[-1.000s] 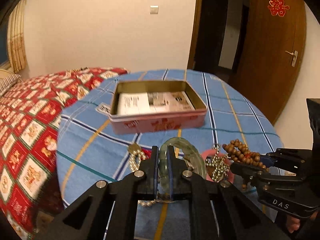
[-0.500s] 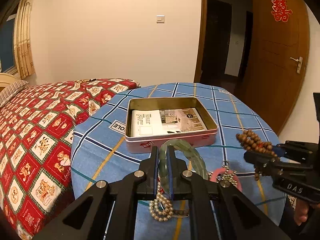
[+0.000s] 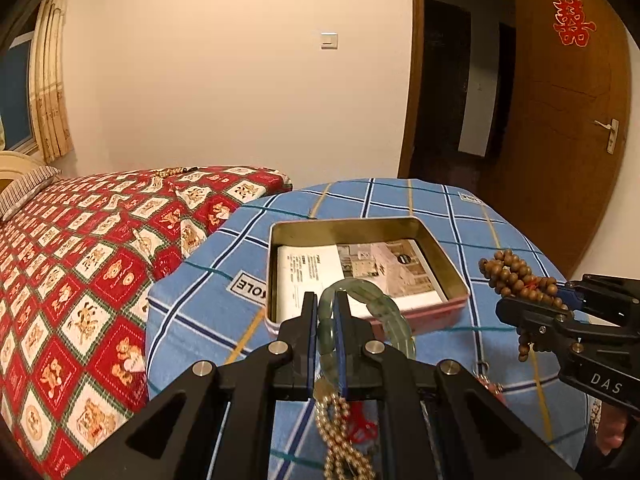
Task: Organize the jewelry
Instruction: 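Carry the jade bangle and bead bracelet over the pink tin with both tools, then open both tools to drop the jade bangle and bead bracelet into the tin, then grasp the pearl necklace with the left tool while the right tool grasps the pink bangle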
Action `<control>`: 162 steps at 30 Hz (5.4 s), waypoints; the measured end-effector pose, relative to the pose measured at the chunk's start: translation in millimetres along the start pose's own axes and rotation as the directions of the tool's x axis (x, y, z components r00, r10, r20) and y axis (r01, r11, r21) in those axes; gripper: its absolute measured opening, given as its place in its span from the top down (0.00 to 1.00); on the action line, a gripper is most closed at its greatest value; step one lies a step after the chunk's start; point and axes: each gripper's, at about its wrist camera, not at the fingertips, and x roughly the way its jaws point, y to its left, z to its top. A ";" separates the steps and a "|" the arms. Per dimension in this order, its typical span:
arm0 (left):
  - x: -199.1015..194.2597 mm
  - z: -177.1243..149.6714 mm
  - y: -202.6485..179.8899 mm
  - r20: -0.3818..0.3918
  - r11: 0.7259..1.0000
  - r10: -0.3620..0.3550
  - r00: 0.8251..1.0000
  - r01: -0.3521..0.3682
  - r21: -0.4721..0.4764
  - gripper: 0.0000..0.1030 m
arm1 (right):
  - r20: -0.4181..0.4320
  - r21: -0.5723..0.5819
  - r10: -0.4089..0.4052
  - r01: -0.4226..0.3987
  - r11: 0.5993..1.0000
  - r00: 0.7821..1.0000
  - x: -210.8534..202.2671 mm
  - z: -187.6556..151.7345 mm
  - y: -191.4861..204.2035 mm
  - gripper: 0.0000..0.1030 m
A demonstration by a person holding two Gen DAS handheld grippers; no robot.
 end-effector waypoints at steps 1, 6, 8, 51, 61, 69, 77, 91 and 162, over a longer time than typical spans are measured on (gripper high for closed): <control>2.8 3.0 1.6 0.002 1.000 0.002 1.000 -0.002 -0.002 0.93 | 0.002 -0.003 0.000 0.001 1.000 1.000 2.9 3.6 -0.2 0.72; 17.0 14.3 5.7 0.004 1.000 0.013 1.000 -0.013 0.004 0.93 | -0.002 -0.015 -0.002 0.002 1.000 1.000 19.4 15.4 -4.1 0.72; 24.0 18.2 8.0 -0.001 1.000 0.015 1.000 -0.015 0.003 0.93 | -0.005 -0.017 -0.005 0.005 1.000 1.000 25.6 18.8 -5.9 0.72; 131.1 32.6 8.8 -0.088 0.987 0.126 0.988 -0.117 0.108 0.93 | -0.133 -0.147 -0.128 0.108 0.983 0.983 130.1 55.1 -31.3 0.72; 136.8 26.8 6.7 -0.120 0.978 0.181 0.976 -0.166 0.125 0.70 | -0.141 -0.175 -0.143 0.118 0.978 0.980 133.7 51.1 -28.0 0.65; 117.4 27.8 7.8 -0.062 0.978 0.185 0.981 -0.177 0.114 0.34 | -0.131 -0.186 -0.153 0.128 0.974 0.979 129.8 50.2 -24.5 0.59; 117.3 22.7 10.5 -0.077 0.976 0.196 0.978 -0.187 0.108 0.34 | -0.116 -0.193 -0.162 0.138 0.971 0.980 122.3 48.7 -19.7 0.53; 103.3 22.2 13.3 -0.073 0.977 0.202 0.977 -0.195 0.091 0.34 | -0.111 -0.200 -0.174 0.149 0.968 0.978 113.5 45.5 -16.1 0.49; 0.9 -95.1 -10.5 -0.185 1.000 0.023 0.982 -0.022 0.012 0.94 | -0.156 -0.198 -0.047 0.015 0.980 0.987 12.7 -71.7 48.8 0.88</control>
